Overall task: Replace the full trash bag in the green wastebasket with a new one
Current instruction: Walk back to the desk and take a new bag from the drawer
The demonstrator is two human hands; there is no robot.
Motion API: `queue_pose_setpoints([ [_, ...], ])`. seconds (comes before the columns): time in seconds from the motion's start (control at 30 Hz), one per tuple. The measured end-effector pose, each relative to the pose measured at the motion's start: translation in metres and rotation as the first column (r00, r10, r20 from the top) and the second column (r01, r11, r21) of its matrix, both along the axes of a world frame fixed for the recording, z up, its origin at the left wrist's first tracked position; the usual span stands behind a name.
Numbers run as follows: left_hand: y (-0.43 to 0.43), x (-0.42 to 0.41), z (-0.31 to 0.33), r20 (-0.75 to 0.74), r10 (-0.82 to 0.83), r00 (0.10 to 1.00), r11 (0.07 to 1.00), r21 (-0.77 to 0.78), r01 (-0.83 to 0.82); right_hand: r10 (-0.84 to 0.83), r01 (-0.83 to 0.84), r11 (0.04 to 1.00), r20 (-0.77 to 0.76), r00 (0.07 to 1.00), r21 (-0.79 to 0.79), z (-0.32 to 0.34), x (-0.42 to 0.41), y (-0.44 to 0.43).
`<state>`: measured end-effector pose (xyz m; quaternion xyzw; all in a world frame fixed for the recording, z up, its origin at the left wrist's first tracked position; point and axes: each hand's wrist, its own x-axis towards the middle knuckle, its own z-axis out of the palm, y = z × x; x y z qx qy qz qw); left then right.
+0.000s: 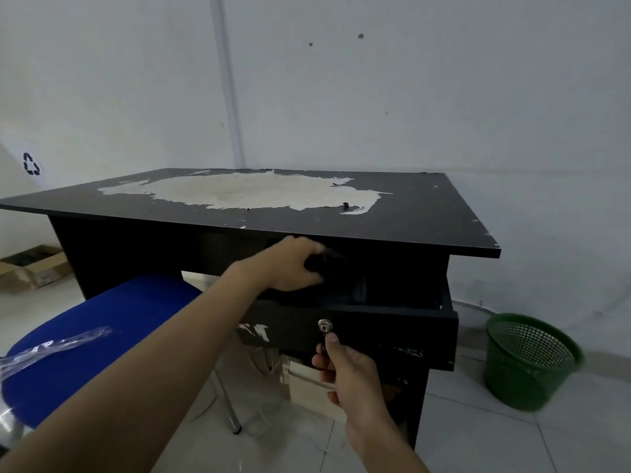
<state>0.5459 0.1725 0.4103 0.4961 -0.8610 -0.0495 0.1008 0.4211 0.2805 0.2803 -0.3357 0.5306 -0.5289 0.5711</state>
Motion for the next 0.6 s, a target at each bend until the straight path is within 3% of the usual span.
queue_pose_setpoints([
  [0.17, 0.033, 0.013, 0.064, -0.122, -0.069, 0.99, 0.995, -0.085, 0.059, 0.011, -0.011, 1.0, 0.017, 1.0, -0.001, 0.002, 0.003, -0.003],
  [0.3, 0.053, 0.025, 0.107, -0.366, -0.13, 0.922, 0.924, -0.382, -0.022, 0.006, -0.006, 1.0, -0.004, 1.0, 0.0, 0.002, 0.004, -0.005],
  [0.4, 0.048, 0.022, 0.111, -0.345, -0.103, 0.933, 0.813, -0.569, -0.121, 0.017, -0.017, 1.0, 0.001, 1.0, 0.005, 0.006, 0.007, -0.007],
  [0.53, 0.011, 0.014, 0.07, -0.135, 0.159, 0.978, 0.868, -0.453, -0.204, 0.029, -0.029, 1.0, 0.01, 1.0, 0.004, 0.013, 0.008, -0.007],
  [0.6, -0.005, 0.014, 0.046, -0.113, 0.194, 0.974, 0.904, -0.365, -0.222, 0.007, -0.009, 0.999, -0.044, 0.999, -0.044, 0.013, 0.01, -0.009],
])
